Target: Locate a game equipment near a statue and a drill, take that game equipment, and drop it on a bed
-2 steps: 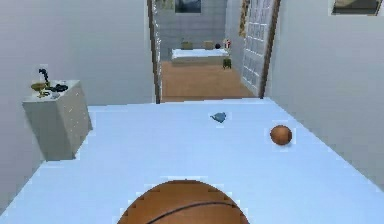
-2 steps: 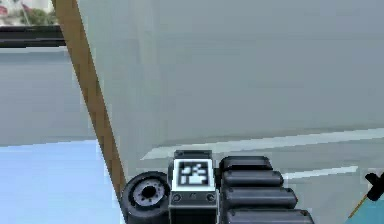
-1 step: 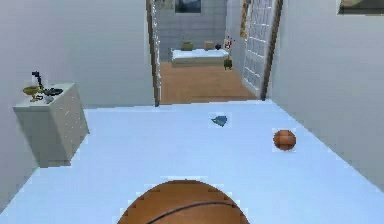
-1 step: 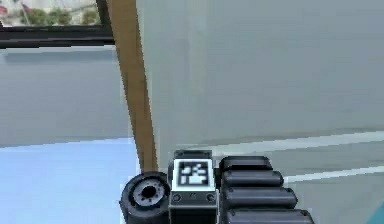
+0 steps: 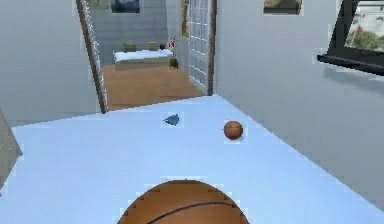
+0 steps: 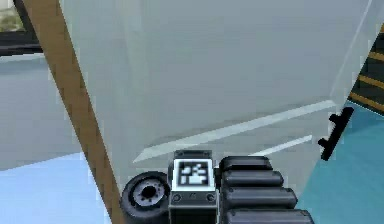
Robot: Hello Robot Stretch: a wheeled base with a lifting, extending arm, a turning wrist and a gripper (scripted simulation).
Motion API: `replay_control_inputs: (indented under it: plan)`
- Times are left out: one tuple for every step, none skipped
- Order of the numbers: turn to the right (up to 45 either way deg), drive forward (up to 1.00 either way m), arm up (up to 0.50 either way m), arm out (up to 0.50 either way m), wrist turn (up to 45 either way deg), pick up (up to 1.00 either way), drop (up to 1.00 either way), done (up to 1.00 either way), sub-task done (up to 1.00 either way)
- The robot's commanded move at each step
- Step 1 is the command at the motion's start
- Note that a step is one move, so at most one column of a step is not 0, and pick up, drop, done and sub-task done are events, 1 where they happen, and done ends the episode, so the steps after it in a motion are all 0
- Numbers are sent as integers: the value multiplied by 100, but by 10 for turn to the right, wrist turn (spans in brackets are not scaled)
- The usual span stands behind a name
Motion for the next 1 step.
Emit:
replay_control_inputs:
  plan:
    - [0, 100, 0, 0, 0, 0, 0, 0, 0]
